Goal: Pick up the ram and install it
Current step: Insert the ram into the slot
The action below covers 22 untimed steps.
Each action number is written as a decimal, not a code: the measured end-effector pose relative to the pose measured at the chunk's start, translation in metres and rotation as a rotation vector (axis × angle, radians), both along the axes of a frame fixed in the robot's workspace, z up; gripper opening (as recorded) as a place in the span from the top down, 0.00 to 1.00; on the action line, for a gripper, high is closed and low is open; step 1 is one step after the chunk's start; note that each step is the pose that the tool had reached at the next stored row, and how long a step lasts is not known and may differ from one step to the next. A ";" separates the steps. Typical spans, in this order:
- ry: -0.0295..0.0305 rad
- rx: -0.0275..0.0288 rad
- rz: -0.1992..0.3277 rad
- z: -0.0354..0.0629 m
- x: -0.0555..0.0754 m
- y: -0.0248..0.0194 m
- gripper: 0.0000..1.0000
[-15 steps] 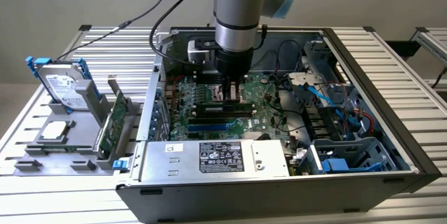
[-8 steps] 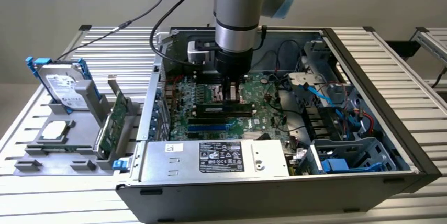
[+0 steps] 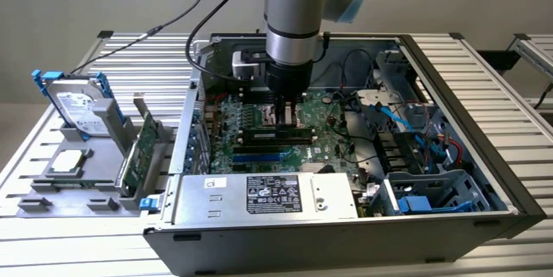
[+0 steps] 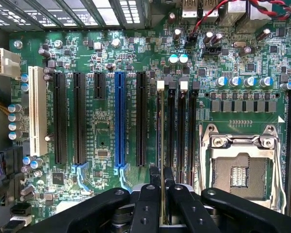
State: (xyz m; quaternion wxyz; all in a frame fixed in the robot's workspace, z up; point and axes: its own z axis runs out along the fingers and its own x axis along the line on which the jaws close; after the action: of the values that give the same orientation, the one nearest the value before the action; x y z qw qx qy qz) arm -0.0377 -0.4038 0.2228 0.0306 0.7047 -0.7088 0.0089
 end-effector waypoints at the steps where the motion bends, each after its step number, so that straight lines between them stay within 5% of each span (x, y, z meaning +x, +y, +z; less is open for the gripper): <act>1: 0.0000 0.0000 0.000 -0.0002 0.000 0.0001 0.86; 22: 0.0002 -0.0041 0.003 -0.0055 0.000 0.0019 0.86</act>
State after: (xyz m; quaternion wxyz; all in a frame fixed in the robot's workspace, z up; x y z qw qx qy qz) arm -0.0377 -0.4019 0.2173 0.0321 0.7059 -0.7075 0.0103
